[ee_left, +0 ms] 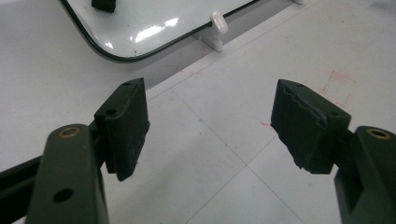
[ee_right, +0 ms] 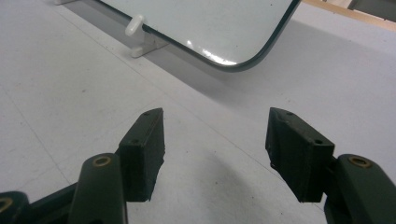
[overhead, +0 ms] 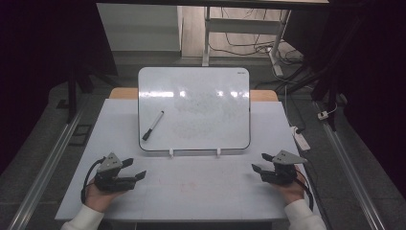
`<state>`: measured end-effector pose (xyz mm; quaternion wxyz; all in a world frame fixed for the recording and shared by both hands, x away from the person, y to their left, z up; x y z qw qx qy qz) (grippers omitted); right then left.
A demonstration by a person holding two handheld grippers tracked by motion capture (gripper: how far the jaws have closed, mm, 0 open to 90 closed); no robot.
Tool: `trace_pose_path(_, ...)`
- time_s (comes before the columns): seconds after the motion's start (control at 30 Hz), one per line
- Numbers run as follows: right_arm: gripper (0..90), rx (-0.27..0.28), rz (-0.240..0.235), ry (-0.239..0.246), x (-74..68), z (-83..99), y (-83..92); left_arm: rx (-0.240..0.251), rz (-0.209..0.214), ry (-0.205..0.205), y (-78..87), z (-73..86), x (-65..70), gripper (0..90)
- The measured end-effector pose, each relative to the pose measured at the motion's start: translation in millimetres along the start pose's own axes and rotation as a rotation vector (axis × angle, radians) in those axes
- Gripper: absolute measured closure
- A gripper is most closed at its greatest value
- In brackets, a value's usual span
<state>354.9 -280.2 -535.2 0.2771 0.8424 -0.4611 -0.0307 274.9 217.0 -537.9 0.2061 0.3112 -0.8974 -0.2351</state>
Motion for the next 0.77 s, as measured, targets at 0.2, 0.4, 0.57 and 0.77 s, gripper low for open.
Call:
trace_pose_path(0.2, 37.5, 0.007, -0.005, 0.008, -0.8, -0.6, 0.2, 0.004, -0.001, 0.007, 0.5, 0.5, -1.8, 28.7)
trace_pose_path(0.4, 37.6, 0.012, -0.007, 0.011, -1.2, -0.9, 0.7, 0.005, -0.004, 0.006, 0.4, 0.3, -1.7, 28.6)
trace_pose_path(0.57, 37.7, 0.013, -0.010, 0.015, -1.9, -1.0, 0.5, 0.003, -0.004, 0.007, -0.1, 0.6, -2.2, 28.7)
trace_pose_path(0.77, 37.8, 0.018, -0.008, 0.017, -2.4, -1.5, 1.2, 0.001, -0.004, 0.008, -0.4, 1.0, -2.7, 28.5)
Point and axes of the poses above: each handheld gripper's, and its own axes: y roughly backward along the jaws, z roughly out of its underside, x roughly to its right, the point moved 4 cm from there along -y, roughly forward along the jaws, and after that the axes turned 12 degrees about z, right-handed, at the moved point
